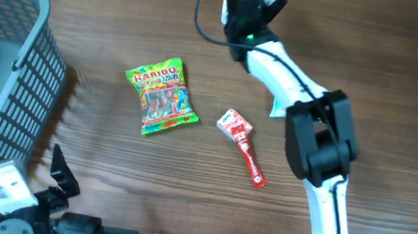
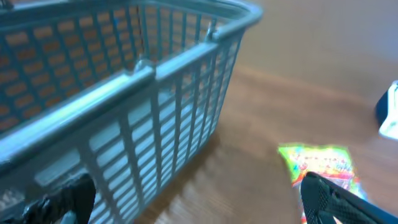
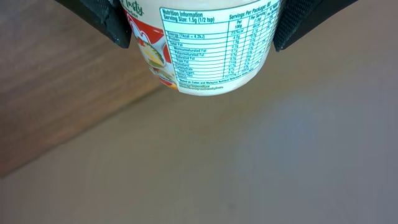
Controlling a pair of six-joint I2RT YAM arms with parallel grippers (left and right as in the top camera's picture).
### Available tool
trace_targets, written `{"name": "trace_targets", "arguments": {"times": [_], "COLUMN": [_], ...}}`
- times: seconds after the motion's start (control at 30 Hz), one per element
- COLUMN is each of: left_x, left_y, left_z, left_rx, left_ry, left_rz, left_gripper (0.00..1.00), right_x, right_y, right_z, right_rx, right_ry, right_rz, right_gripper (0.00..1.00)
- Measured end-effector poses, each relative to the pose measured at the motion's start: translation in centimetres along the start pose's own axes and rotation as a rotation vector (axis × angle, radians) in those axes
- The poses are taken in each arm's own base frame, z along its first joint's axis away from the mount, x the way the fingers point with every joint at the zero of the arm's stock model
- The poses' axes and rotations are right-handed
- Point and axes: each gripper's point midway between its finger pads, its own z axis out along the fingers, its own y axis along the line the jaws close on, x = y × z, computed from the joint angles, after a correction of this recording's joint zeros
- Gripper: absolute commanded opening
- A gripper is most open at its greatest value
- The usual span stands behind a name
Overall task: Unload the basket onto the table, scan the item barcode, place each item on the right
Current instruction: 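Carry the jar past the scanner and set it at the right edge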
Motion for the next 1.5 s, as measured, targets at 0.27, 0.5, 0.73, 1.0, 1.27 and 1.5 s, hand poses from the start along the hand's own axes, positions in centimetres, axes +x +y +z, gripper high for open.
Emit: {"name": "trace_targets", "arguments": {"times": [0.27,0.5,0.73,1.0,1.27,1.5], "left_x": [3.6,3.6,3.6,3.7,3.7,3.7], "left_y": [0.9,0.9,0.9,0.9,0.9,0.9], "left_z": [-0.3,-0.3,-0.3,-0.3,-0.3,-0.3], "left_rx": [-0.030,-0.030,-0.030,-0.030,-0.031,-0.031], "left_ry": [0.144,0.144,0.144,0.144,0.146,0.146], "left_rz": [0.078,0.078,0.078,0.079,0.079,0.080], "left_gripper": [1.00,1.00,1.00,1.00,1.00,1.00], "right_x": [2.0,1.7,-6.8,-17.1,-19.1,-12.2], "right_y": [0.2,0.2,-3.8,-20.6,-39.0,-32.1], "right_z": [0.7,1.0,-1.6,2.0,3.4,4.0], "right_rx": [0.003,0.034,0.375,0.919,1.280,1.008], "right_ry": [-0.060,-0.084,-0.252,-0.177,0.055,0.214], "right_rz": [0.036,-0.039,-0.204,-0.493,-0.656,-0.848], "right_gripper": [0.62,0.68,0.75,0.75,1.00,1.00]}}
